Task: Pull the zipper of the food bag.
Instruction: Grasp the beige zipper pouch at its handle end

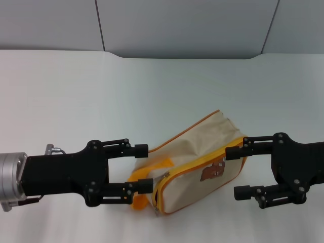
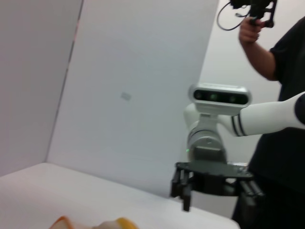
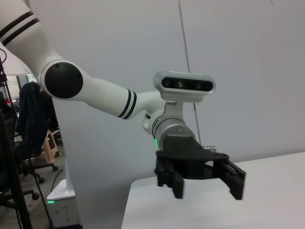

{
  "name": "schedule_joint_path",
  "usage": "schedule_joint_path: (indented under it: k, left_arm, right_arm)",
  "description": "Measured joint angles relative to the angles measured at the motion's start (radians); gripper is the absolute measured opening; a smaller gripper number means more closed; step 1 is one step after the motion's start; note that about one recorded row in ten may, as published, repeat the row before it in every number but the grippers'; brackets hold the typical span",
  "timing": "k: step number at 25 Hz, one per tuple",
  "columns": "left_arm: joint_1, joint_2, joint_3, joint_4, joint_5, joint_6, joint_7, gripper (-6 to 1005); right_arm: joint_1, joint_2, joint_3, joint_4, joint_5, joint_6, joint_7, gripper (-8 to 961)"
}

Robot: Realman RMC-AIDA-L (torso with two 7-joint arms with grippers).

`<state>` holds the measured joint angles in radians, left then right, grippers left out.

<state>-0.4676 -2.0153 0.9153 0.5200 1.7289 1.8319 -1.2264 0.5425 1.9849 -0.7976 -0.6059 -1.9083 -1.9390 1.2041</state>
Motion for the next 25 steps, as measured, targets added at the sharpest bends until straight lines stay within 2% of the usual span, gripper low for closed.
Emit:
schedule_joint_path:
  k: [8, 17, 25]
  left_arm:
    - [0.022, 0.008, -0.001, -0.001, 0.009, -0.116, 0.006, 734]
    - [0.035, 0.007, 0.009, -0.002, 0.022, -0.223, 0.009, 726]
    - [0.023, -0.023, 0.02, -0.002, 0.066, -0.322, 0.021, 720]
  right_arm:
    - [0.0, 0.0, 0.0, 0.0, 0.002, 0.003, 0.0, 729]
    - [-0.001, 0.0, 0.0, 0.0, 0.003, 0.006, 0.0, 729]
    - [-0.001, 0.0, 0.0, 0.0, 0.004, 0.006, 0.0, 729]
